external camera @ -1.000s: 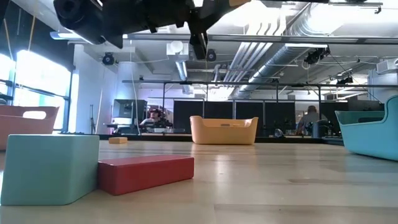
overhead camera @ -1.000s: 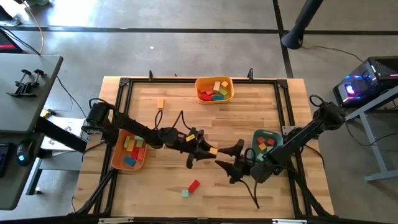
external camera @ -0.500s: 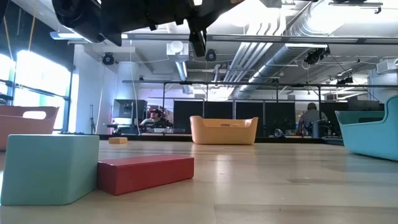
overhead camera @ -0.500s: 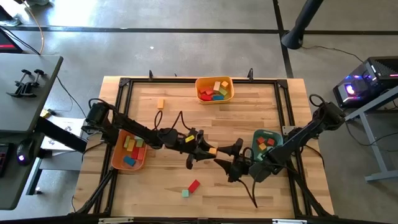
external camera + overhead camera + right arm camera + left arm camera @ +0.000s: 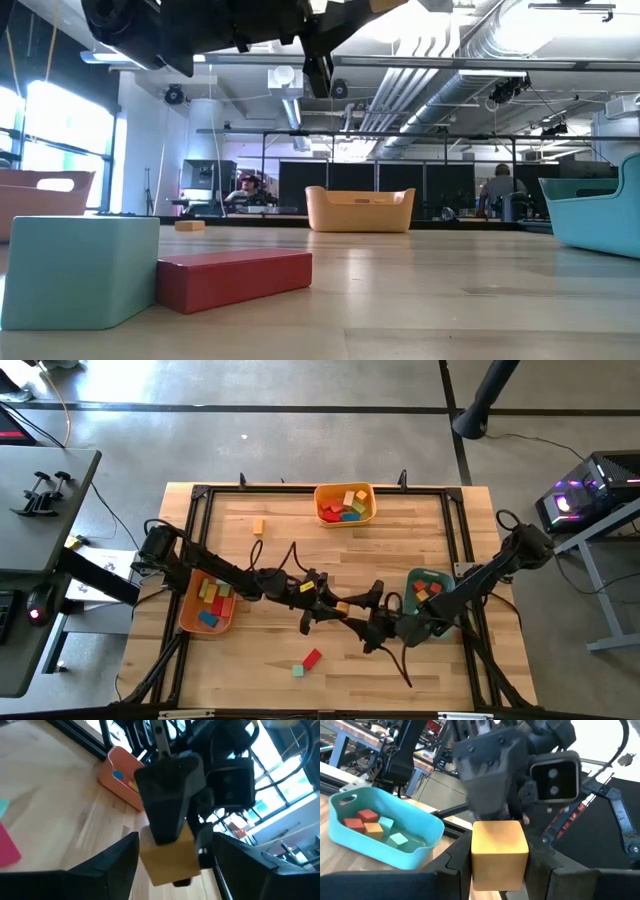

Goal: Sort blocks by size
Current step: Put the yellow small block into the green bin

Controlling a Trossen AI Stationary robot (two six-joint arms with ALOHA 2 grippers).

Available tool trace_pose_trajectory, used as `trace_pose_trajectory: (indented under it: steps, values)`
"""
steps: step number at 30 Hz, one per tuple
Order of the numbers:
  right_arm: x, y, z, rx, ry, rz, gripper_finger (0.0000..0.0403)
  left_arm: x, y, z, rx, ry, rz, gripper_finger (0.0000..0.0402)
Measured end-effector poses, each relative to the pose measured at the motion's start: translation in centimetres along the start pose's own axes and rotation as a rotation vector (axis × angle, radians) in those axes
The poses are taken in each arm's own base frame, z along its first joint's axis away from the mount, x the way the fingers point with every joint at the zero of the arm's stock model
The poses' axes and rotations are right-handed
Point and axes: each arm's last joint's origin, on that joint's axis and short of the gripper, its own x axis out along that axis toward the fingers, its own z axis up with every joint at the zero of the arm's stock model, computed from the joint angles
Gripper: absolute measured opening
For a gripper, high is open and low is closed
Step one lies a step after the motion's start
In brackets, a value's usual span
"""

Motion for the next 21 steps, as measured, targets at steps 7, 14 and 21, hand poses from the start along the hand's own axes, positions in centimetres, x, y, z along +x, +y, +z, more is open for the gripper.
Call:
trace_pose_trajectory:
  steps: [7,14,21]
  values:
    - [0.9,0.4,-0.7,-0.012,0.035,-0.006,0.0191,0.0,0.0,0.0,-0.009,-0.004,0.002,0.0111]
    - [0.6,0.6,-0.7,-0.015,0.046,-0.019,0.0134,0.0,0.0,0.0,-0.025,-0.004,0.004,0.0150]
    - [-1.2,1.8,-0.2,0.047,0.037,0.043,0.0134,0.0,0.1,0.0,-0.006,0.015,-0.013,0.0204]
